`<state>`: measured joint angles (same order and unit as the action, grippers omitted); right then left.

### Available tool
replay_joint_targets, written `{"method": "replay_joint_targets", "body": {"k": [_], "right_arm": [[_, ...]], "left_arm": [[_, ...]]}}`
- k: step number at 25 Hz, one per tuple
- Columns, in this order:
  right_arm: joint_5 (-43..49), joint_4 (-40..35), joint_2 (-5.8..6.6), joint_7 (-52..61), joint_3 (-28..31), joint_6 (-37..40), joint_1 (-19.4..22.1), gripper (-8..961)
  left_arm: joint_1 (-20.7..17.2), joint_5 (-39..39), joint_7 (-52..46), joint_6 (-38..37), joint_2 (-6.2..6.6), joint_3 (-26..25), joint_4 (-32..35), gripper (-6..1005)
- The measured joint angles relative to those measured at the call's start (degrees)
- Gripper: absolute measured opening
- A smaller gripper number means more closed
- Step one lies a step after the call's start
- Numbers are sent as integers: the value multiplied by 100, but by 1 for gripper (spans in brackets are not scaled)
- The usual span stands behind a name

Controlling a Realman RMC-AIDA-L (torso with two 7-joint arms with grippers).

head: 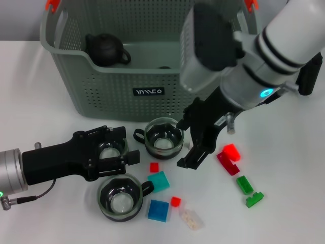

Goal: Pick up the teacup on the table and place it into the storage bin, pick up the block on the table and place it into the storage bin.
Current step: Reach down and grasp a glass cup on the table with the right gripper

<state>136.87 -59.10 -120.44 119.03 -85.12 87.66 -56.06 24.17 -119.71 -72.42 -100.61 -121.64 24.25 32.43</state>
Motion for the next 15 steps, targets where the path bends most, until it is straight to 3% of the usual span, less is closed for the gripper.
{"method": "replay_joint_targets", "body": {"k": [6,15], "right_arm": [[2,443,-25,166,-641,-655,-165,946],[-14,840,-43,201,-1138,-1378,-263,947]], "left_arm": [[0,0,26,-3,0,0,0,830],[-21,-24,31,-1,-8,0,-11,828]]}}
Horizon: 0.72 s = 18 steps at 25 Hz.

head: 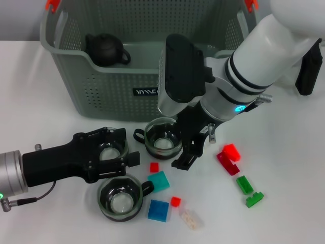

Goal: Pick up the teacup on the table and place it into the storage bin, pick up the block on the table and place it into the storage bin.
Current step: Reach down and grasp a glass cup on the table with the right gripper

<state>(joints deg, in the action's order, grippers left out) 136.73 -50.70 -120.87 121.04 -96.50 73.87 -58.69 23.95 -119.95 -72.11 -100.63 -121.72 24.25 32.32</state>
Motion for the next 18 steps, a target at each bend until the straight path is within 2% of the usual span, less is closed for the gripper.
{"method": "replay_joint_targets", "body": {"k": [9,18], "right_arm": [[-29,200,-27,-3,-481,-578,-34,947],[-51,236,-33,-72,-886,-688,-124,946]], "left_arm": [[-47,5,3,-1,-14,0,3,828],[-52,11,13,11,-18,0,-7,828]]}}
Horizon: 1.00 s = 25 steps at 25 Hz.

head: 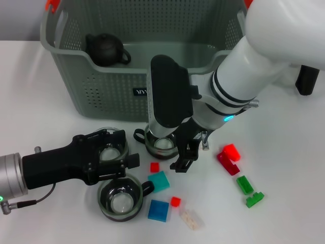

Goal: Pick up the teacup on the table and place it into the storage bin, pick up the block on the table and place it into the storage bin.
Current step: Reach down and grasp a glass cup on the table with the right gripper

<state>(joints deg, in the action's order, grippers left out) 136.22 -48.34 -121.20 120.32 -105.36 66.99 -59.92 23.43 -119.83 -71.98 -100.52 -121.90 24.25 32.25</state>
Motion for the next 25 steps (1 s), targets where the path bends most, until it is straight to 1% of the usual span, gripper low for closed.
{"method": "replay_joint_targets", "body": {"k": [5,10,16,25], "right_arm": [[2,18,0,-1,-272,-118,-53,946],[4,56,-4,-14,-333,-230,-90,947],[-35,220,-41,-71,-390,-369,-131,946],[-151,348,-44,-71,-509,-459,-147,945]], "left_arm": [[2,4,0,-3,-1,0,0,828],[-1,9,0,-6,-7,0,-12,828],[-13,13,0,-4,-16,0,-22,828],[-14,12,-12,-9,-18,0,-26,828]]}}
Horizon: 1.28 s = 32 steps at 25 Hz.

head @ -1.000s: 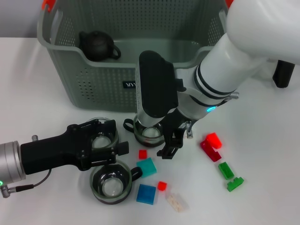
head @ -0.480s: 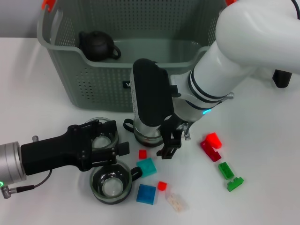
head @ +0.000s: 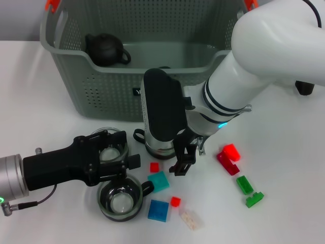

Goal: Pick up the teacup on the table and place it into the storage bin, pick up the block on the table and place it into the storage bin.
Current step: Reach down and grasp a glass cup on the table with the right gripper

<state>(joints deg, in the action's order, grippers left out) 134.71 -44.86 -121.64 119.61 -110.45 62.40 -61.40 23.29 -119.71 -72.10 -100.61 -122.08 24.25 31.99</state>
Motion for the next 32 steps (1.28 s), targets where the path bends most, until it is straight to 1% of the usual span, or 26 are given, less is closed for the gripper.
{"method": "replay_joint_targets", "body": {"k": [10,24,29,32], "right_arm": [[-6,-7,1,34,-12,116,-4,929],[-6,-39,26,61,-2,251,-19,517],[3,-41,27,62,-4,256,-30,404],[10,-41,27,62,-8,256,-30,389]], "left_arm": [[-10,0,-2,-1,0,0,-6,828],[-33,0,1,-3,-9,0,-5,828],[-43,1,0,-3,-9,0,0,828],[-43,1,2,-3,-9,0,1,828]]}}
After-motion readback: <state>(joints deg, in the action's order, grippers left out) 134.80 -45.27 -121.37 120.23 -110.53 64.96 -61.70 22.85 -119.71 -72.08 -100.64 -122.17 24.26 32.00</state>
